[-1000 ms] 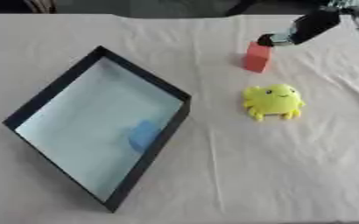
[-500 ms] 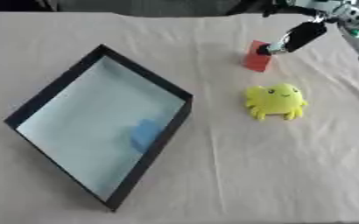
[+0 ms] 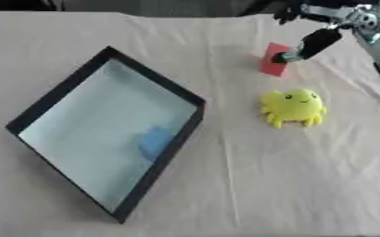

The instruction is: Pick up objects on the table and place them in the box.

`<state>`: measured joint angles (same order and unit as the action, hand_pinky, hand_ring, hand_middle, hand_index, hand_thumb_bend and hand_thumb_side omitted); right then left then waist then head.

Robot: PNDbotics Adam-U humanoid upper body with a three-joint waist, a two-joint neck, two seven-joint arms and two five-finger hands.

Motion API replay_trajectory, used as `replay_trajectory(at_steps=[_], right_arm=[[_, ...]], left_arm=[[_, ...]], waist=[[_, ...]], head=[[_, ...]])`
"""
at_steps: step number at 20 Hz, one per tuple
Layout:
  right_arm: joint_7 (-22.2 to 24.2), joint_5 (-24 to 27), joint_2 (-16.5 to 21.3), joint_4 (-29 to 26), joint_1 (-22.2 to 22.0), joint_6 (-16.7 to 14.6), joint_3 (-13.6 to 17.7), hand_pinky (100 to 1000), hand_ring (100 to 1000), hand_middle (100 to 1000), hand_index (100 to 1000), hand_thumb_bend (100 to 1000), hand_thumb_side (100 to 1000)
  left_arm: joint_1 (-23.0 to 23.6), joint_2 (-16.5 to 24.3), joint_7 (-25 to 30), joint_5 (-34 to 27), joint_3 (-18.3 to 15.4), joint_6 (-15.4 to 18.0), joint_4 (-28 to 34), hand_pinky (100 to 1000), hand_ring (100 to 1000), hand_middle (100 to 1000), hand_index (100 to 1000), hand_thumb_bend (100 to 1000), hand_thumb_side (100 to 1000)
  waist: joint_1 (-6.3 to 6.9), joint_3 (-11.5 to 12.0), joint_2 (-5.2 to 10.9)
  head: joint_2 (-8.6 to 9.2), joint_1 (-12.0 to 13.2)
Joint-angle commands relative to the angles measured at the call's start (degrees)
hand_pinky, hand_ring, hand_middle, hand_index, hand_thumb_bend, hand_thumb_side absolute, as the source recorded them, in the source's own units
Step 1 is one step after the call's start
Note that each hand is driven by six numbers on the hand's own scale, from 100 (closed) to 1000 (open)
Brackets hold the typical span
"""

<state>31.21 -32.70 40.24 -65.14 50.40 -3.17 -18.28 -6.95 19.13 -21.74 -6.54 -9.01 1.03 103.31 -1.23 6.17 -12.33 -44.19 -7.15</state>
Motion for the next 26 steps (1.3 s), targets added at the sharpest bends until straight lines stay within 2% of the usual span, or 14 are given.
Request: replay_trajectory(at_steps=[1,15,26], right_arm=[[-0.1,-1.4,0.7,1.4,1.3,-0.4,0.8,927,913,821,922,544,441],[-1.0,-5.4,-1.9,7.8,2.3,-1.3,1.8,925,911,823,922,553,458],[-1.9,-5.7,-2.7,10.5,2.9,-1.0,2.6,913,879,782,910,504,424]], left_arm=[[-0.3,0.9,0.1,0.1,-0.3,0.1,0.7,810,587,798,779,415,661],[-0.6,0.6,0.2,0.1,-0.3,0.2,0.8,811,586,799,780,412,663],[-0.7,0.4,0.3,0.1,-0.2,0.2,0.7,812,585,799,779,409,665]], waist=[[0.07,0.2,0.57],[0.37,0.7,-0.69],[0.52,0.7,-1.42]], head=[[0.07,0.0],[0.07,-0.3],[0.07,-0.7]])
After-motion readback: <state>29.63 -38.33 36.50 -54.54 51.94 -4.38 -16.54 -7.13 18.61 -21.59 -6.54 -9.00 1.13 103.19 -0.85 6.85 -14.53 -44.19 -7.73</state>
